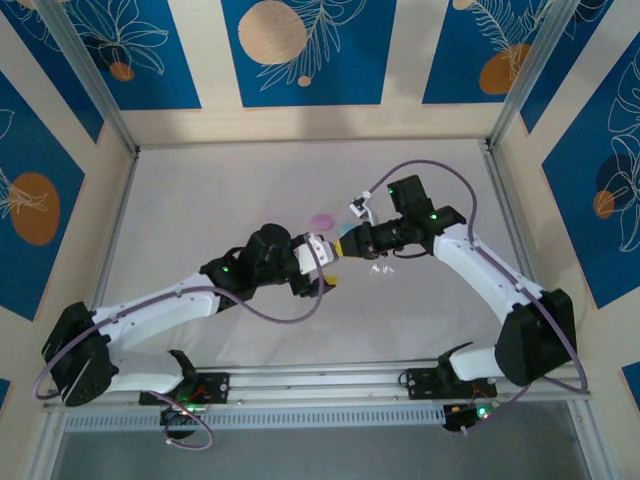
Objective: Insert wireless bluetooth earbuds into charging case
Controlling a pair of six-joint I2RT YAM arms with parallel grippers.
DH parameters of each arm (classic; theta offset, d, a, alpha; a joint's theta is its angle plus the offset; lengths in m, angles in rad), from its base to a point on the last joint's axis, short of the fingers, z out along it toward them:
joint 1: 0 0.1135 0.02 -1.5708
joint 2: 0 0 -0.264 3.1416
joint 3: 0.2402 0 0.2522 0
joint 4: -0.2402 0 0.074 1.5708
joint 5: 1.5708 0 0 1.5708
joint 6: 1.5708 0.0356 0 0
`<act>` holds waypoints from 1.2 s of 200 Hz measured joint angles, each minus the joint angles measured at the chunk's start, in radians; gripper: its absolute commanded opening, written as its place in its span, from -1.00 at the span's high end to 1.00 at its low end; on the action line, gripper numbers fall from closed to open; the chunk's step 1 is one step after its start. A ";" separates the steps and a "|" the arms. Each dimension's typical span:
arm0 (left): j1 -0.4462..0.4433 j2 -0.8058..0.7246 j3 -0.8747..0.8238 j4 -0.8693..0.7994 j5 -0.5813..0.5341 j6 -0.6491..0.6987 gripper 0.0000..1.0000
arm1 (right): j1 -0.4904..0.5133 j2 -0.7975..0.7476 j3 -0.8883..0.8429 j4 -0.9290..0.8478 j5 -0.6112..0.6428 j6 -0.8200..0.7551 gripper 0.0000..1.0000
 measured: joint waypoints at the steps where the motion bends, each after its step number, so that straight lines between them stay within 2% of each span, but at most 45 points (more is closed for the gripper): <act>1: 0.002 -0.003 -0.001 0.003 0.004 -0.002 -0.57 | -0.003 -0.006 -0.002 0.006 -0.002 0.003 0.71; 35: 0.153 -0.133 -0.088 0.164 0.206 -0.195 -0.53 | -0.076 -0.132 -0.059 0.168 -0.069 0.037 0.71; 65: 0.285 -0.128 -0.140 0.384 0.403 -0.439 -0.43 | -0.098 -0.203 -0.118 0.361 -0.119 0.060 0.71; 108: 0.321 0.023 -0.130 0.732 0.595 -0.785 -0.28 | -0.076 -0.252 -0.152 0.604 -0.135 0.071 0.71; 125: 0.321 0.078 -0.113 0.826 0.638 -0.885 -0.30 | -0.067 -0.251 -0.152 0.665 -0.135 0.072 0.71; 168: 0.318 0.096 -0.066 0.903 0.688 -0.984 -0.31 | -0.056 -0.225 -0.152 0.760 -0.135 0.087 0.71; 240: 0.302 0.096 -0.019 0.904 0.705 -1.012 -0.15 | -0.032 -0.169 -0.150 0.860 -0.141 0.121 0.71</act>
